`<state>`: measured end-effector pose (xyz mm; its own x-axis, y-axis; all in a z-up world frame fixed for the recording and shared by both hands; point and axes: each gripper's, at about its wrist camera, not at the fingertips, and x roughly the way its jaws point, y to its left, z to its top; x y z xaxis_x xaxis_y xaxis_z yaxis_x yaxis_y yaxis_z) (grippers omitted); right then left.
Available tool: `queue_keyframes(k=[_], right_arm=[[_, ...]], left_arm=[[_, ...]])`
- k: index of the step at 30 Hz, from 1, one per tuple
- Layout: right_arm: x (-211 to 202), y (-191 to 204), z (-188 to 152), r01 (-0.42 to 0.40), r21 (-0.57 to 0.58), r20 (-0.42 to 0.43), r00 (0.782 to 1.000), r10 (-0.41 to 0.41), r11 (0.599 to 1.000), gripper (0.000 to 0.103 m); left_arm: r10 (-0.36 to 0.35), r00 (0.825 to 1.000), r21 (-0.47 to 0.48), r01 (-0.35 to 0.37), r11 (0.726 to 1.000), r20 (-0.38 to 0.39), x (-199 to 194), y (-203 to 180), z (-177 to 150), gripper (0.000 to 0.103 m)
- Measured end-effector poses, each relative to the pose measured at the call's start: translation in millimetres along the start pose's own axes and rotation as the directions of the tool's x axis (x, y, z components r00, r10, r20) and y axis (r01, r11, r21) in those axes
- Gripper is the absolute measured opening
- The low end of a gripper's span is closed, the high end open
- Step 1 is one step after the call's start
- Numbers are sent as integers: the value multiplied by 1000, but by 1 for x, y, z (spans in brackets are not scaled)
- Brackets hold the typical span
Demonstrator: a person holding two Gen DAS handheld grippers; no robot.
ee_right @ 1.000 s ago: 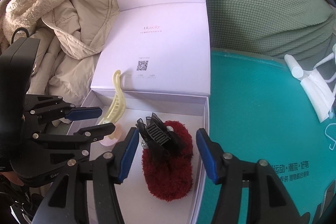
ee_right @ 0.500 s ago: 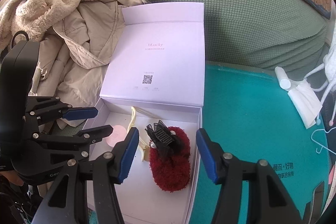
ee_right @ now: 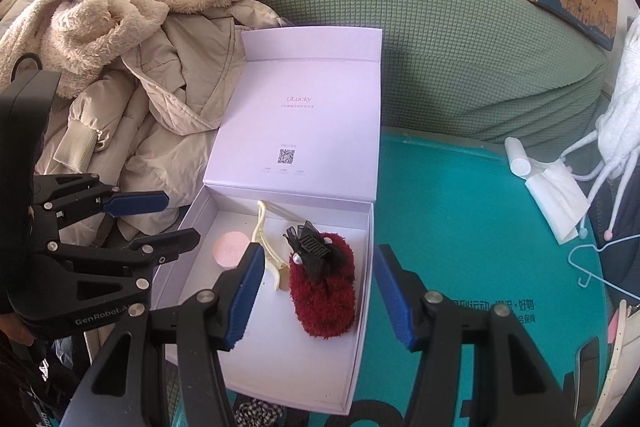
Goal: Organize objects
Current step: 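Open both grippers to drop the bow clip and claw clip in the box, then move the left gripper to the gingham scrunchie while the right gripper approaches the bear-head clip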
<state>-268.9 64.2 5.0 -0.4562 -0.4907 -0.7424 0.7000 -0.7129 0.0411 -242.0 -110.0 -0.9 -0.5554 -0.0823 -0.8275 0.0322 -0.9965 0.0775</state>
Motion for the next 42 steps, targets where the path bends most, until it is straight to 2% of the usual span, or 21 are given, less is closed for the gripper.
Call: queue_keyframes(k=[7, 10, 15, 22, 30, 42], right_arm=[[-23, 1, -17, 25, 10, -5, 1000, -25, 1000, 57], [-31, -2, -27, 66, 29, -10, 998, -66, 997, 57], [-41, 0, -44, 63, 36, -17, 998, -63, 997, 57], [-53, 9, -69, 79, 22, -39, 996, -78, 997, 60], [-64, 14, -99, 61, 48, -50, 997, -59, 997, 60], [-76, 16, -142, 36, 95, -69, 997, -30, 995, 61]], left_arm=[[-11, 1000, 5, 11, 1000, 18, -22, -6, -12, 51], [-17, 1000, 7, 17, 1000, 22, -30, -9, -19, 53], [-29, 999, 15, 28, 999, 18, -40, -13, -34, 60], [-54, 998, 24, 54, 998, 21, -60, -21, -58, 61], [-91, 996, 47, 90, 995, 24, -77, -36, -81, 63], [-159, 987, 79, 160, 984, -17, -77, -60, -120, 63]])
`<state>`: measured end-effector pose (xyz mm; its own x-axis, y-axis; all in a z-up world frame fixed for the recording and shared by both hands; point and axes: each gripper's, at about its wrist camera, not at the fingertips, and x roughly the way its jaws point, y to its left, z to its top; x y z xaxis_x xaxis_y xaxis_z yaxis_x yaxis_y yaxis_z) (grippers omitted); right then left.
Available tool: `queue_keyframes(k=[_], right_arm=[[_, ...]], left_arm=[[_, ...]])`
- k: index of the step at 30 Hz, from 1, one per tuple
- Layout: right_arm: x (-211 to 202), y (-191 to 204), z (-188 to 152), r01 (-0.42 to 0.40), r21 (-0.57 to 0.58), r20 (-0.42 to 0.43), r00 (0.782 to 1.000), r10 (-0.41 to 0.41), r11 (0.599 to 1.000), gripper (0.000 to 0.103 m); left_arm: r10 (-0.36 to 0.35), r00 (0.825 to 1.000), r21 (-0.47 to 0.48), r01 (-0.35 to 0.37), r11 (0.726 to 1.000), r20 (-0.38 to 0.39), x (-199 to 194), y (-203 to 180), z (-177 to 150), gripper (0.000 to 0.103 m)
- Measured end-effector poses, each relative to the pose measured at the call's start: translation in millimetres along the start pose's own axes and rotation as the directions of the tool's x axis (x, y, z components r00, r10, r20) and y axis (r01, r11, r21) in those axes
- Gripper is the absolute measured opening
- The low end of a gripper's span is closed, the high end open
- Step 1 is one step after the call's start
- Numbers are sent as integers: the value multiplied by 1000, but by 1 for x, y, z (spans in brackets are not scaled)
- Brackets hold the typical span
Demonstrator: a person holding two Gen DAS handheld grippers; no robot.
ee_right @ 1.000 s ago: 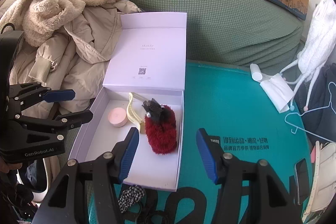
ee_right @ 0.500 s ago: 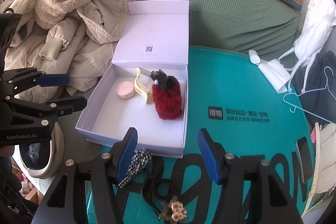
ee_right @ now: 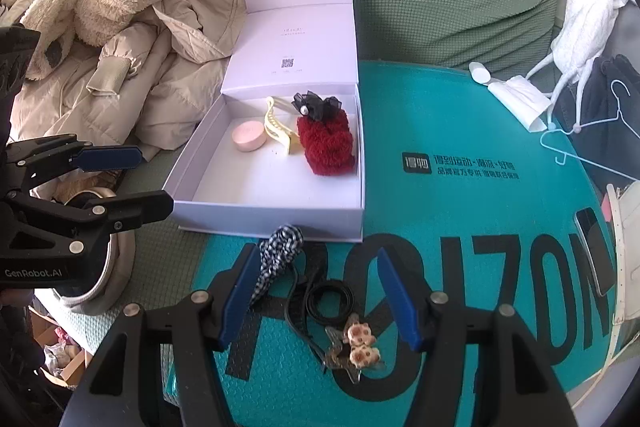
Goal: Organize objects
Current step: 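Move the left gripper to the gingham scrunchie while the right gripper approaches the bear-head clip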
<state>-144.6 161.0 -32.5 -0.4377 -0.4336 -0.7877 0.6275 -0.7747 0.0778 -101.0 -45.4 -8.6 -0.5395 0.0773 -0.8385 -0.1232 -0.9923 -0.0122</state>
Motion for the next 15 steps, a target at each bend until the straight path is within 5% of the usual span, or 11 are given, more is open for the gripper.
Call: queue_keyframes(k=[15], right_arm=[[3, -10, -44, -18, 38, -52, 998, 20, 999, 61]], left_arm=[[-52, 997, -55, 49, 997, -54, 19, -16, -40, 63]])
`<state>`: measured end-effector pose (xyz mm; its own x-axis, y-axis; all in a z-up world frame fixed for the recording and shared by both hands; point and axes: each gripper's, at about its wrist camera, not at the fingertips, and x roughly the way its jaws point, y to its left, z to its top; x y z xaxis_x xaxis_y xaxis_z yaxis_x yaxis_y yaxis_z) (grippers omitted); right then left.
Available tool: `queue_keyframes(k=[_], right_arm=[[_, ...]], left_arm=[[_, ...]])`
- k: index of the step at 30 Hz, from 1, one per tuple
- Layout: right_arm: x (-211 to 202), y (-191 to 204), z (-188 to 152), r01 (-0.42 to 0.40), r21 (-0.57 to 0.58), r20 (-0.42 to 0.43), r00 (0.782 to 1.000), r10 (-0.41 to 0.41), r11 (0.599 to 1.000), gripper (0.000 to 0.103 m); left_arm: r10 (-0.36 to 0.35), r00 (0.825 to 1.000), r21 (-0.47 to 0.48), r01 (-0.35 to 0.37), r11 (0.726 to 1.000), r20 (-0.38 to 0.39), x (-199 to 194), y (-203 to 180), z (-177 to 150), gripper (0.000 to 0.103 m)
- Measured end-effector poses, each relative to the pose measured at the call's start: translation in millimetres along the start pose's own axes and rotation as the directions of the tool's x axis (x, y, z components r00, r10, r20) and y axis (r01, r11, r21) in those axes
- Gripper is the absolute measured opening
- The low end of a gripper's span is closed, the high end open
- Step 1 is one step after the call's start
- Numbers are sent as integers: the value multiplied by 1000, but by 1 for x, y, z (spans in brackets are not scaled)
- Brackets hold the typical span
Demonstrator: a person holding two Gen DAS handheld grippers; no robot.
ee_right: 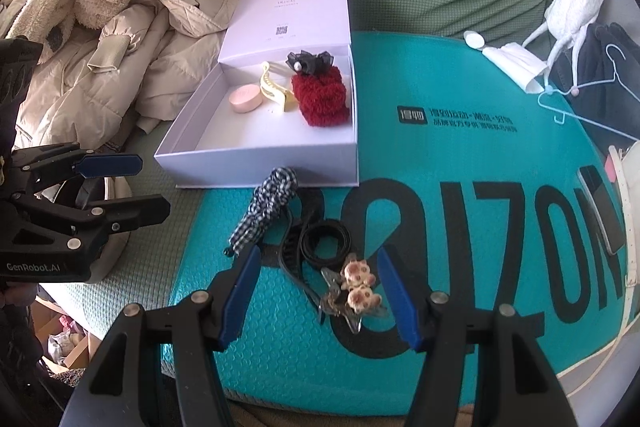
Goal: Organize objects
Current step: 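Move the left gripper to the gingham scrunchie while the right gripper approaches the bear-head clip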
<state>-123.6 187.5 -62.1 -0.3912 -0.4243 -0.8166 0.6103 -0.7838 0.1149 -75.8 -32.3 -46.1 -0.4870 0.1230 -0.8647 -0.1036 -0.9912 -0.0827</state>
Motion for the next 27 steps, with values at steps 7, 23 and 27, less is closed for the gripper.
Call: queue_keyframes(k=[7, 23, 27], right_arm=[[-1, -8, -16, -9, 28, -7, 1000, 9, 1000, 61], [15, -21, -43, -1, 75, -53, 999, 5, 997, 61], [17, -26, -43, -3, 84, -53, 999, 7, 996, 61]], left_arm=[[-30, 1000, -32, 30, 999, 6, 7, -4, -14, 63], [-49, 997, -68, 44, 997, -66, 45, -11, -25, 63], [-65, 994, -65, 60, 996, -86, 58, -13, -23, 63]])
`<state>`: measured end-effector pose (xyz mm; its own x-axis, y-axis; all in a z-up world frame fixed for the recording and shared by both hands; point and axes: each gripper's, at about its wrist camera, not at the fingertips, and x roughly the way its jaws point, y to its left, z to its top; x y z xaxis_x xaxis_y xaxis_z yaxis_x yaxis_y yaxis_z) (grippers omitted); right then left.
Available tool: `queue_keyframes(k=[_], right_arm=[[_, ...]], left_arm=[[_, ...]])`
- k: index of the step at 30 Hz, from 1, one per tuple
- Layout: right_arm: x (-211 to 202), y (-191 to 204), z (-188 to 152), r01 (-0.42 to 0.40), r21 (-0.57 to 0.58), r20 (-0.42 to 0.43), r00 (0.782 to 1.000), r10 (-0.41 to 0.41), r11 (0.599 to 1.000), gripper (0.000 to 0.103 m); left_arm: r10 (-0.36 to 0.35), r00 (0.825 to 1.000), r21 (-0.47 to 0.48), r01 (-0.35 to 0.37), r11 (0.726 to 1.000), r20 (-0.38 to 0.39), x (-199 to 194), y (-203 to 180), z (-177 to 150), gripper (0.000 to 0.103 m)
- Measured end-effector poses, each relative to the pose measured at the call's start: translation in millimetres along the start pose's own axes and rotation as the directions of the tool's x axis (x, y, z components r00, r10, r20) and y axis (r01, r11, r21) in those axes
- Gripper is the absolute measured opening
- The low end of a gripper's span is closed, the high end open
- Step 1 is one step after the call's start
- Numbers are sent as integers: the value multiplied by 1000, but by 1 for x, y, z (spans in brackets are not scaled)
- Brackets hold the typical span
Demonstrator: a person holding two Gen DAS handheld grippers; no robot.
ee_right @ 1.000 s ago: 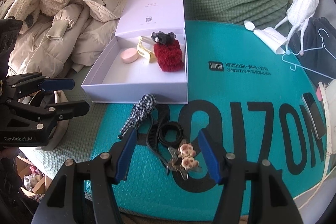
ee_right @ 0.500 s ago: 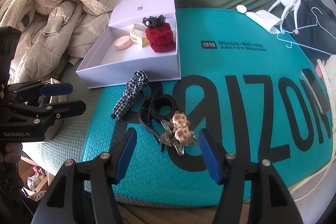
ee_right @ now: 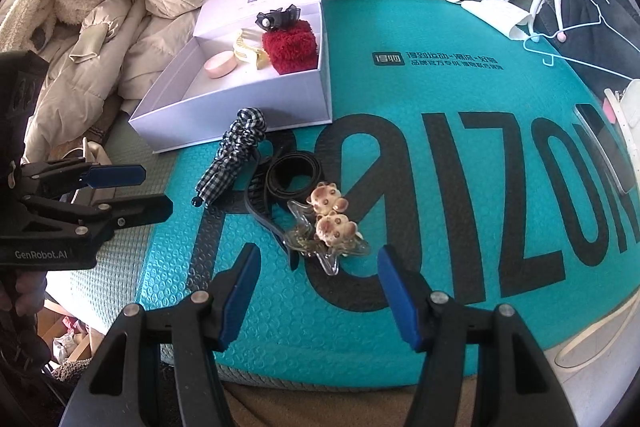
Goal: Organize objects
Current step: 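Move the left gripper to the gingham scrunchie while the right gripper approaches the bear-head clip, then grasp the gingham scrunchie with the left gripper while the right gripper grasps the bear-head clip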
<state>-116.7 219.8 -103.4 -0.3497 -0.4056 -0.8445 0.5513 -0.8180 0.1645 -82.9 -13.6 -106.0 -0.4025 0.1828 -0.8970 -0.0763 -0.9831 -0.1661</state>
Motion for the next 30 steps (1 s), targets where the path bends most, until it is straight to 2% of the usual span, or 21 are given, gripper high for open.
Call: queue_keyframes(k=[8, 11, 15, 18, 20, 22, 24, 30], right_arm=[[17, -6, 4, -10, 23, -31, 999, 11, 1000, 61], [22, -10, 5, -22, 38, -31, 999, 23, 999, 61], [29, -16, 7, -42, 76, -29, 999, 44, 996, 61], [32, -19, 8, -64, 96, -26, 997, 67, 993, 56], [33, -20, 7, -65, 100, -27, 997, 68, 993, 56], [32, -21, 6, -66, 103, -23, 997, 69, 992, 56], [31, -22, 5, -58, 110, -14, 998, 60, 992, 56], [25, -33, -1, -39, 150, 5, 999, 39, 988, 56]], left_arm=[[-2, 999, 27, 3, 1000, -32, 27, -4, 13, 62], [-8, 999, 32, 9, 999, -46, 39, -4, 18, 56], [-22, 997, 18, 23, 1000, -67, 54, -2, 22, 54], [-30, 997, 8, 31, 999, -70, 61, 0, 21, 43], [-25, 998, 6, 25, 1000, -59, 62, 0, 21, 41], [-22, 998, -1, 22, 1000, -51, 63, 1, 21, 35], [-21, 999, -1, 21, 1000, -50, 64, 1, 21, 23], [-16, 997, 47, 20, 999, -73, 61, -11, 10, 20]])
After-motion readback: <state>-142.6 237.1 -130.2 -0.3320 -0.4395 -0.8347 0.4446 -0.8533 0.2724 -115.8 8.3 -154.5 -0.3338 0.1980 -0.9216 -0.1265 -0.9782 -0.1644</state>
